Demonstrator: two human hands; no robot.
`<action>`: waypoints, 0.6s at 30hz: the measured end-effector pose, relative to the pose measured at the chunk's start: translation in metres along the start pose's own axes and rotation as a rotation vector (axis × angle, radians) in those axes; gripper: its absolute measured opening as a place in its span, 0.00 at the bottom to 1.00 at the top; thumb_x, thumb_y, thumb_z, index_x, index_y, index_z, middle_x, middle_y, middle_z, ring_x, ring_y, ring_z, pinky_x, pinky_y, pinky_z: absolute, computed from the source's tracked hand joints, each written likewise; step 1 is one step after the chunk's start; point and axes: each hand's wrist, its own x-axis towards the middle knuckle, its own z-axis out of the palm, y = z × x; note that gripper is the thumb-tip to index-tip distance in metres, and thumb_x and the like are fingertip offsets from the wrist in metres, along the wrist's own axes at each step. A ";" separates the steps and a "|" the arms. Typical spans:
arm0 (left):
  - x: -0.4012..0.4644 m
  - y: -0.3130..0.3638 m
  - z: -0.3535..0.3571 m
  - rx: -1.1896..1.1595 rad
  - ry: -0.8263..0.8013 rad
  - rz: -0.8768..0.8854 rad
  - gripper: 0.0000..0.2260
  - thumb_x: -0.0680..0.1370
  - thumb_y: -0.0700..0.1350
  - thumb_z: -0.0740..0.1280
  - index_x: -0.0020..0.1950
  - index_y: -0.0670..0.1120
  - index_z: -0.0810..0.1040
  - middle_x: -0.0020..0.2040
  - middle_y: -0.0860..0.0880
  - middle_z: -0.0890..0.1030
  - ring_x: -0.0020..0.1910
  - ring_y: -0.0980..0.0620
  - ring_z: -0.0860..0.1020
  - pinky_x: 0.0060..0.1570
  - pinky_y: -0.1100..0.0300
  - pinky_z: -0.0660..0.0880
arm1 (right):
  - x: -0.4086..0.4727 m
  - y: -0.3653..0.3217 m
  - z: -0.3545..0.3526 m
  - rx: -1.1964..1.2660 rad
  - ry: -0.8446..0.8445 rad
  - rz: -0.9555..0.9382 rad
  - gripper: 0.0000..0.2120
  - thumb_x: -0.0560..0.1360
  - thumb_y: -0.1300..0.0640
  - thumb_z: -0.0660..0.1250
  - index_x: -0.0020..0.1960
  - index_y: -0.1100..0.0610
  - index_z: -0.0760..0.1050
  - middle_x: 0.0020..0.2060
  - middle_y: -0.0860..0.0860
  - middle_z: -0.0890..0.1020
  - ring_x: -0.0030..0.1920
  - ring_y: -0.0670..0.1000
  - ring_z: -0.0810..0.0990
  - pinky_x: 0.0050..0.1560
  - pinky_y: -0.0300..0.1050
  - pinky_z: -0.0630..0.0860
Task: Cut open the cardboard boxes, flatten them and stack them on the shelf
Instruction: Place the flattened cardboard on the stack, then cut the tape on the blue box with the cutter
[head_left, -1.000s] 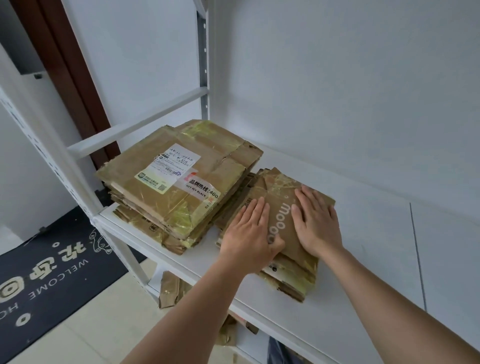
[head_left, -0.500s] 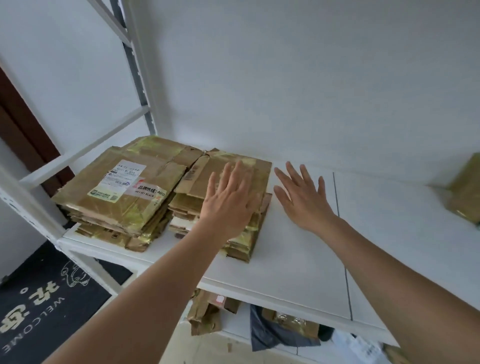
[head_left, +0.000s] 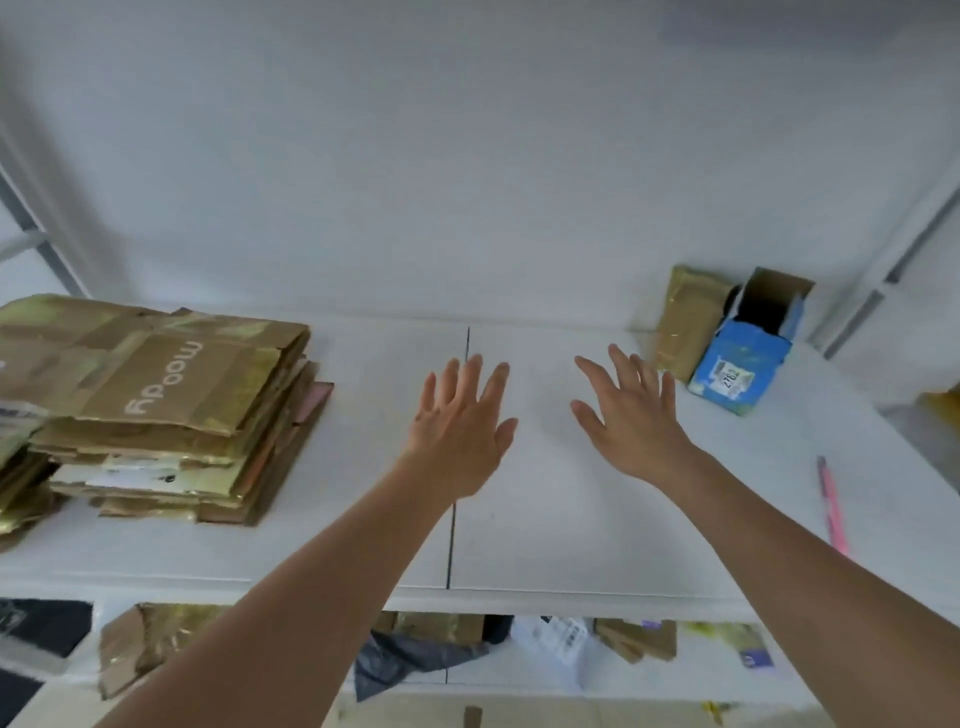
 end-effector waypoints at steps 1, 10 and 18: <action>0.007 0.019 0.006 -0.014 -0.001 0.003 0.28 0.84 0.56 0.52 0.81 0.49 0.46 0.80 0.46 0.48 0.78 0.43 0.48 0.77 0.46 0.49 | -0.002 0.019 -0.001 -0.022 -0.006 -0.001 0.26 0.83 0.44 0.51 0.79 0.45 0.50 0.79 0.54 0.47 0.78 0.58 0.46 0.75 0.64 0.43; 0.059 0.137 0.061 -0.083 0.035 -0.045 0.24 0.83 0.51 0.58 0.77 0.46 0.58 0.75 0.44 0.60 0.74 0.44 0.58 0.74 0.51 0.56 | 0.019 0.152 -0.010 -0.233 0.111 -0.065 0.21 0.81 0.48 0.59 0.73 0.52 0.65 0.73 0.56 0.59 0.74 0.62 0.55 0.74 0.66 0.46; 0.085 0.169 0.080 -0.048 -0.004 -0.110 0.22 0.83 0.50 0.58 0.75 0.45 0.60 0.73 0.43 0.61 0.72 0.43 0.60 0.73 0.50 0.58 | 0.068 0.211 -0.007 -0.260 0.129 0.096 0.20 0.79 0.51 0.60 0.71 0.52 0.68 0.78 0.61 0.50 0.76 0.62 0.49 0.75 0.67 0.45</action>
